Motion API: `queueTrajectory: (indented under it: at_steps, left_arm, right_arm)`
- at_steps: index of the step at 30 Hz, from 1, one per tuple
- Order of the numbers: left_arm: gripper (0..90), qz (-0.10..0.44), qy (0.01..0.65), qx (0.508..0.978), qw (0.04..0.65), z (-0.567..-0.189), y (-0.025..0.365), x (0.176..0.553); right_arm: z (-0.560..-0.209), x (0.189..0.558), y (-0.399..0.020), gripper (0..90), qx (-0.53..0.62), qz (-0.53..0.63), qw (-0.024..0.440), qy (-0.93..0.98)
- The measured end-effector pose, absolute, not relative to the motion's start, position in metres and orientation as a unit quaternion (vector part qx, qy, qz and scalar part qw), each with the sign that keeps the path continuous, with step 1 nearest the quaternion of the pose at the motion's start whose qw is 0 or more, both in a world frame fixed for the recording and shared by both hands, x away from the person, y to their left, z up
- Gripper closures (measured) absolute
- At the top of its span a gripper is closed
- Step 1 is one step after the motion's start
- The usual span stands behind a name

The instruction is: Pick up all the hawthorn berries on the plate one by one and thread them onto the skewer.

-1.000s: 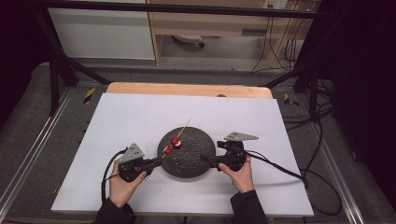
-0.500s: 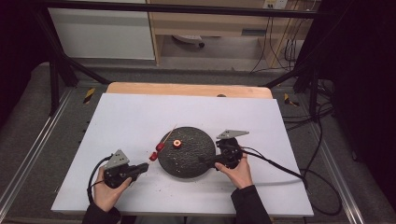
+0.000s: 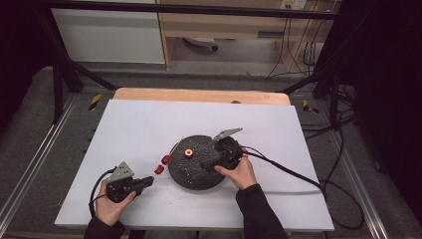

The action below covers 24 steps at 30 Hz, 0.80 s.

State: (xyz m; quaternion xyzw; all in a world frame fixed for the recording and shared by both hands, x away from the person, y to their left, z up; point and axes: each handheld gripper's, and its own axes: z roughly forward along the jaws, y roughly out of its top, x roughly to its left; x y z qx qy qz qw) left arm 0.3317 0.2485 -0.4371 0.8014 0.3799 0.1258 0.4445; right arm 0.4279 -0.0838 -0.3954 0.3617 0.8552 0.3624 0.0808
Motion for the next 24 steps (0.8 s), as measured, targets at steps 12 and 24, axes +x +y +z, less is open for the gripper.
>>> queueTrajectory:
  at_steps: [12,24]
  left_arm:
    - [88.3,0.123,0.389,0.798,0.443,-0.438,0.252,0.334]
    - [88.3,0.123,0.393,0.796,0.443,-0.438,0.254,0.335]
  right_arm:
    - [-0.392,0.446,-0.052,5.3,0.353,0.330,0.082,0.872]
    - [-0.397,0.466,-0.028,15.0,0.360,0.296,0.075,0.881]
